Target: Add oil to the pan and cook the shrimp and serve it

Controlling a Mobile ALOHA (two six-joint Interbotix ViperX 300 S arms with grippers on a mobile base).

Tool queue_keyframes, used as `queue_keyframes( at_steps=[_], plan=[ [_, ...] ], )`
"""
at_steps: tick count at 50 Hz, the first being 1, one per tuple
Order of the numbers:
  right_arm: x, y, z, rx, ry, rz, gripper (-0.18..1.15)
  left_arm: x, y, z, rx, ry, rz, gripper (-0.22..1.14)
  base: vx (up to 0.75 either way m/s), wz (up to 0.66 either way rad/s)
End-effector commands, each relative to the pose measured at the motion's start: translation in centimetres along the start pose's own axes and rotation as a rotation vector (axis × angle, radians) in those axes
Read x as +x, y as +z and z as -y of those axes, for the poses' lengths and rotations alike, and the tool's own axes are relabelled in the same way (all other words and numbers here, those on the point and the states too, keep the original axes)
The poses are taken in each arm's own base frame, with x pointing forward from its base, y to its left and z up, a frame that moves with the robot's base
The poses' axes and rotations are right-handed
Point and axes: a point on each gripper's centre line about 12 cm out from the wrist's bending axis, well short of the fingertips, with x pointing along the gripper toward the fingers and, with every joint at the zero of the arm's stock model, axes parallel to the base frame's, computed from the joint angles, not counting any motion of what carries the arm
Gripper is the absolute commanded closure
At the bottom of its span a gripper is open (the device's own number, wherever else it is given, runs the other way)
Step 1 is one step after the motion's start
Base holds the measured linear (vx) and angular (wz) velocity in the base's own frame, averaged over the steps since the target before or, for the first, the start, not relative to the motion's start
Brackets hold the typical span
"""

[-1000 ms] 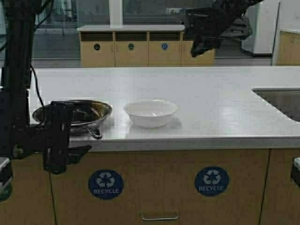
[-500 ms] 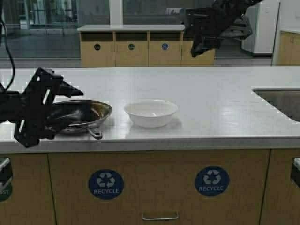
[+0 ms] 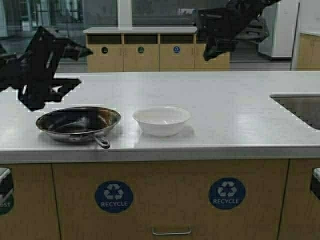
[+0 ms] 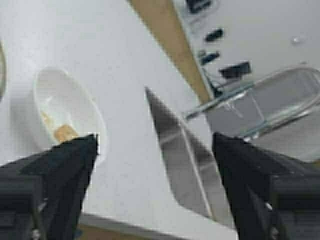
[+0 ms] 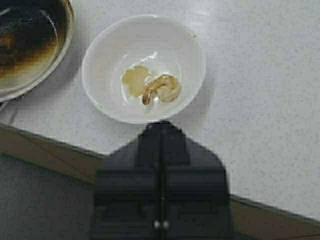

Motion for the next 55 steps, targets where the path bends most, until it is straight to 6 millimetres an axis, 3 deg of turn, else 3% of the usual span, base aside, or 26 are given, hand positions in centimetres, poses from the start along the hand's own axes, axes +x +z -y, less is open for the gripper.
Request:
queue_keyframes(
  at_steps=[1,10,21,23,31,41,55],
  plan=[
    [-0.8,1.5,-0.2,-0.001,0.007,0.056,0.91,2.7,1.2,2.2,0.071,-0.025,-0.046,-0.03,0.00,0.00],
    [-1.5,2.1,-0.3,0.000,0.009,0.091,0.91,5.8,3.1,5.4,0.304,0.023,-0.169,0.23,0.00,0.00],
    [-2.1,2.6,-0.3,-0.002,0.011,0.119,0.91,7.1,6.0,7.9,0.513,0.160,-0.228,0.92,0.00,0.00],
    [-2.3,2.7,-0.3,-0.002,0.011,0.122,0.91,7.3,6.4,8.2,0.526,0.170,-0.225,0.98,0.00,0.00],
    [-2.9,3.2,-0.4,-0.003,0.014,0.145,0.91,7.2,6.7,8.5,0.590,0.171,-0.233,0.87,0.00,0.00],
    [-4.0,4.0,-0.5,-0.009,0.019,0.180,0.91,7.0,6.3,7.9,0.839,0.177,-0.321,0.88,0.00,0.00],
    [-4.6,4.2,-0.5,-0.012,0.021,0.192,0.91,7.3,6.6,8.2,0.814,0.179,-0.302,0.88,0.00,0.00]
  ],
)
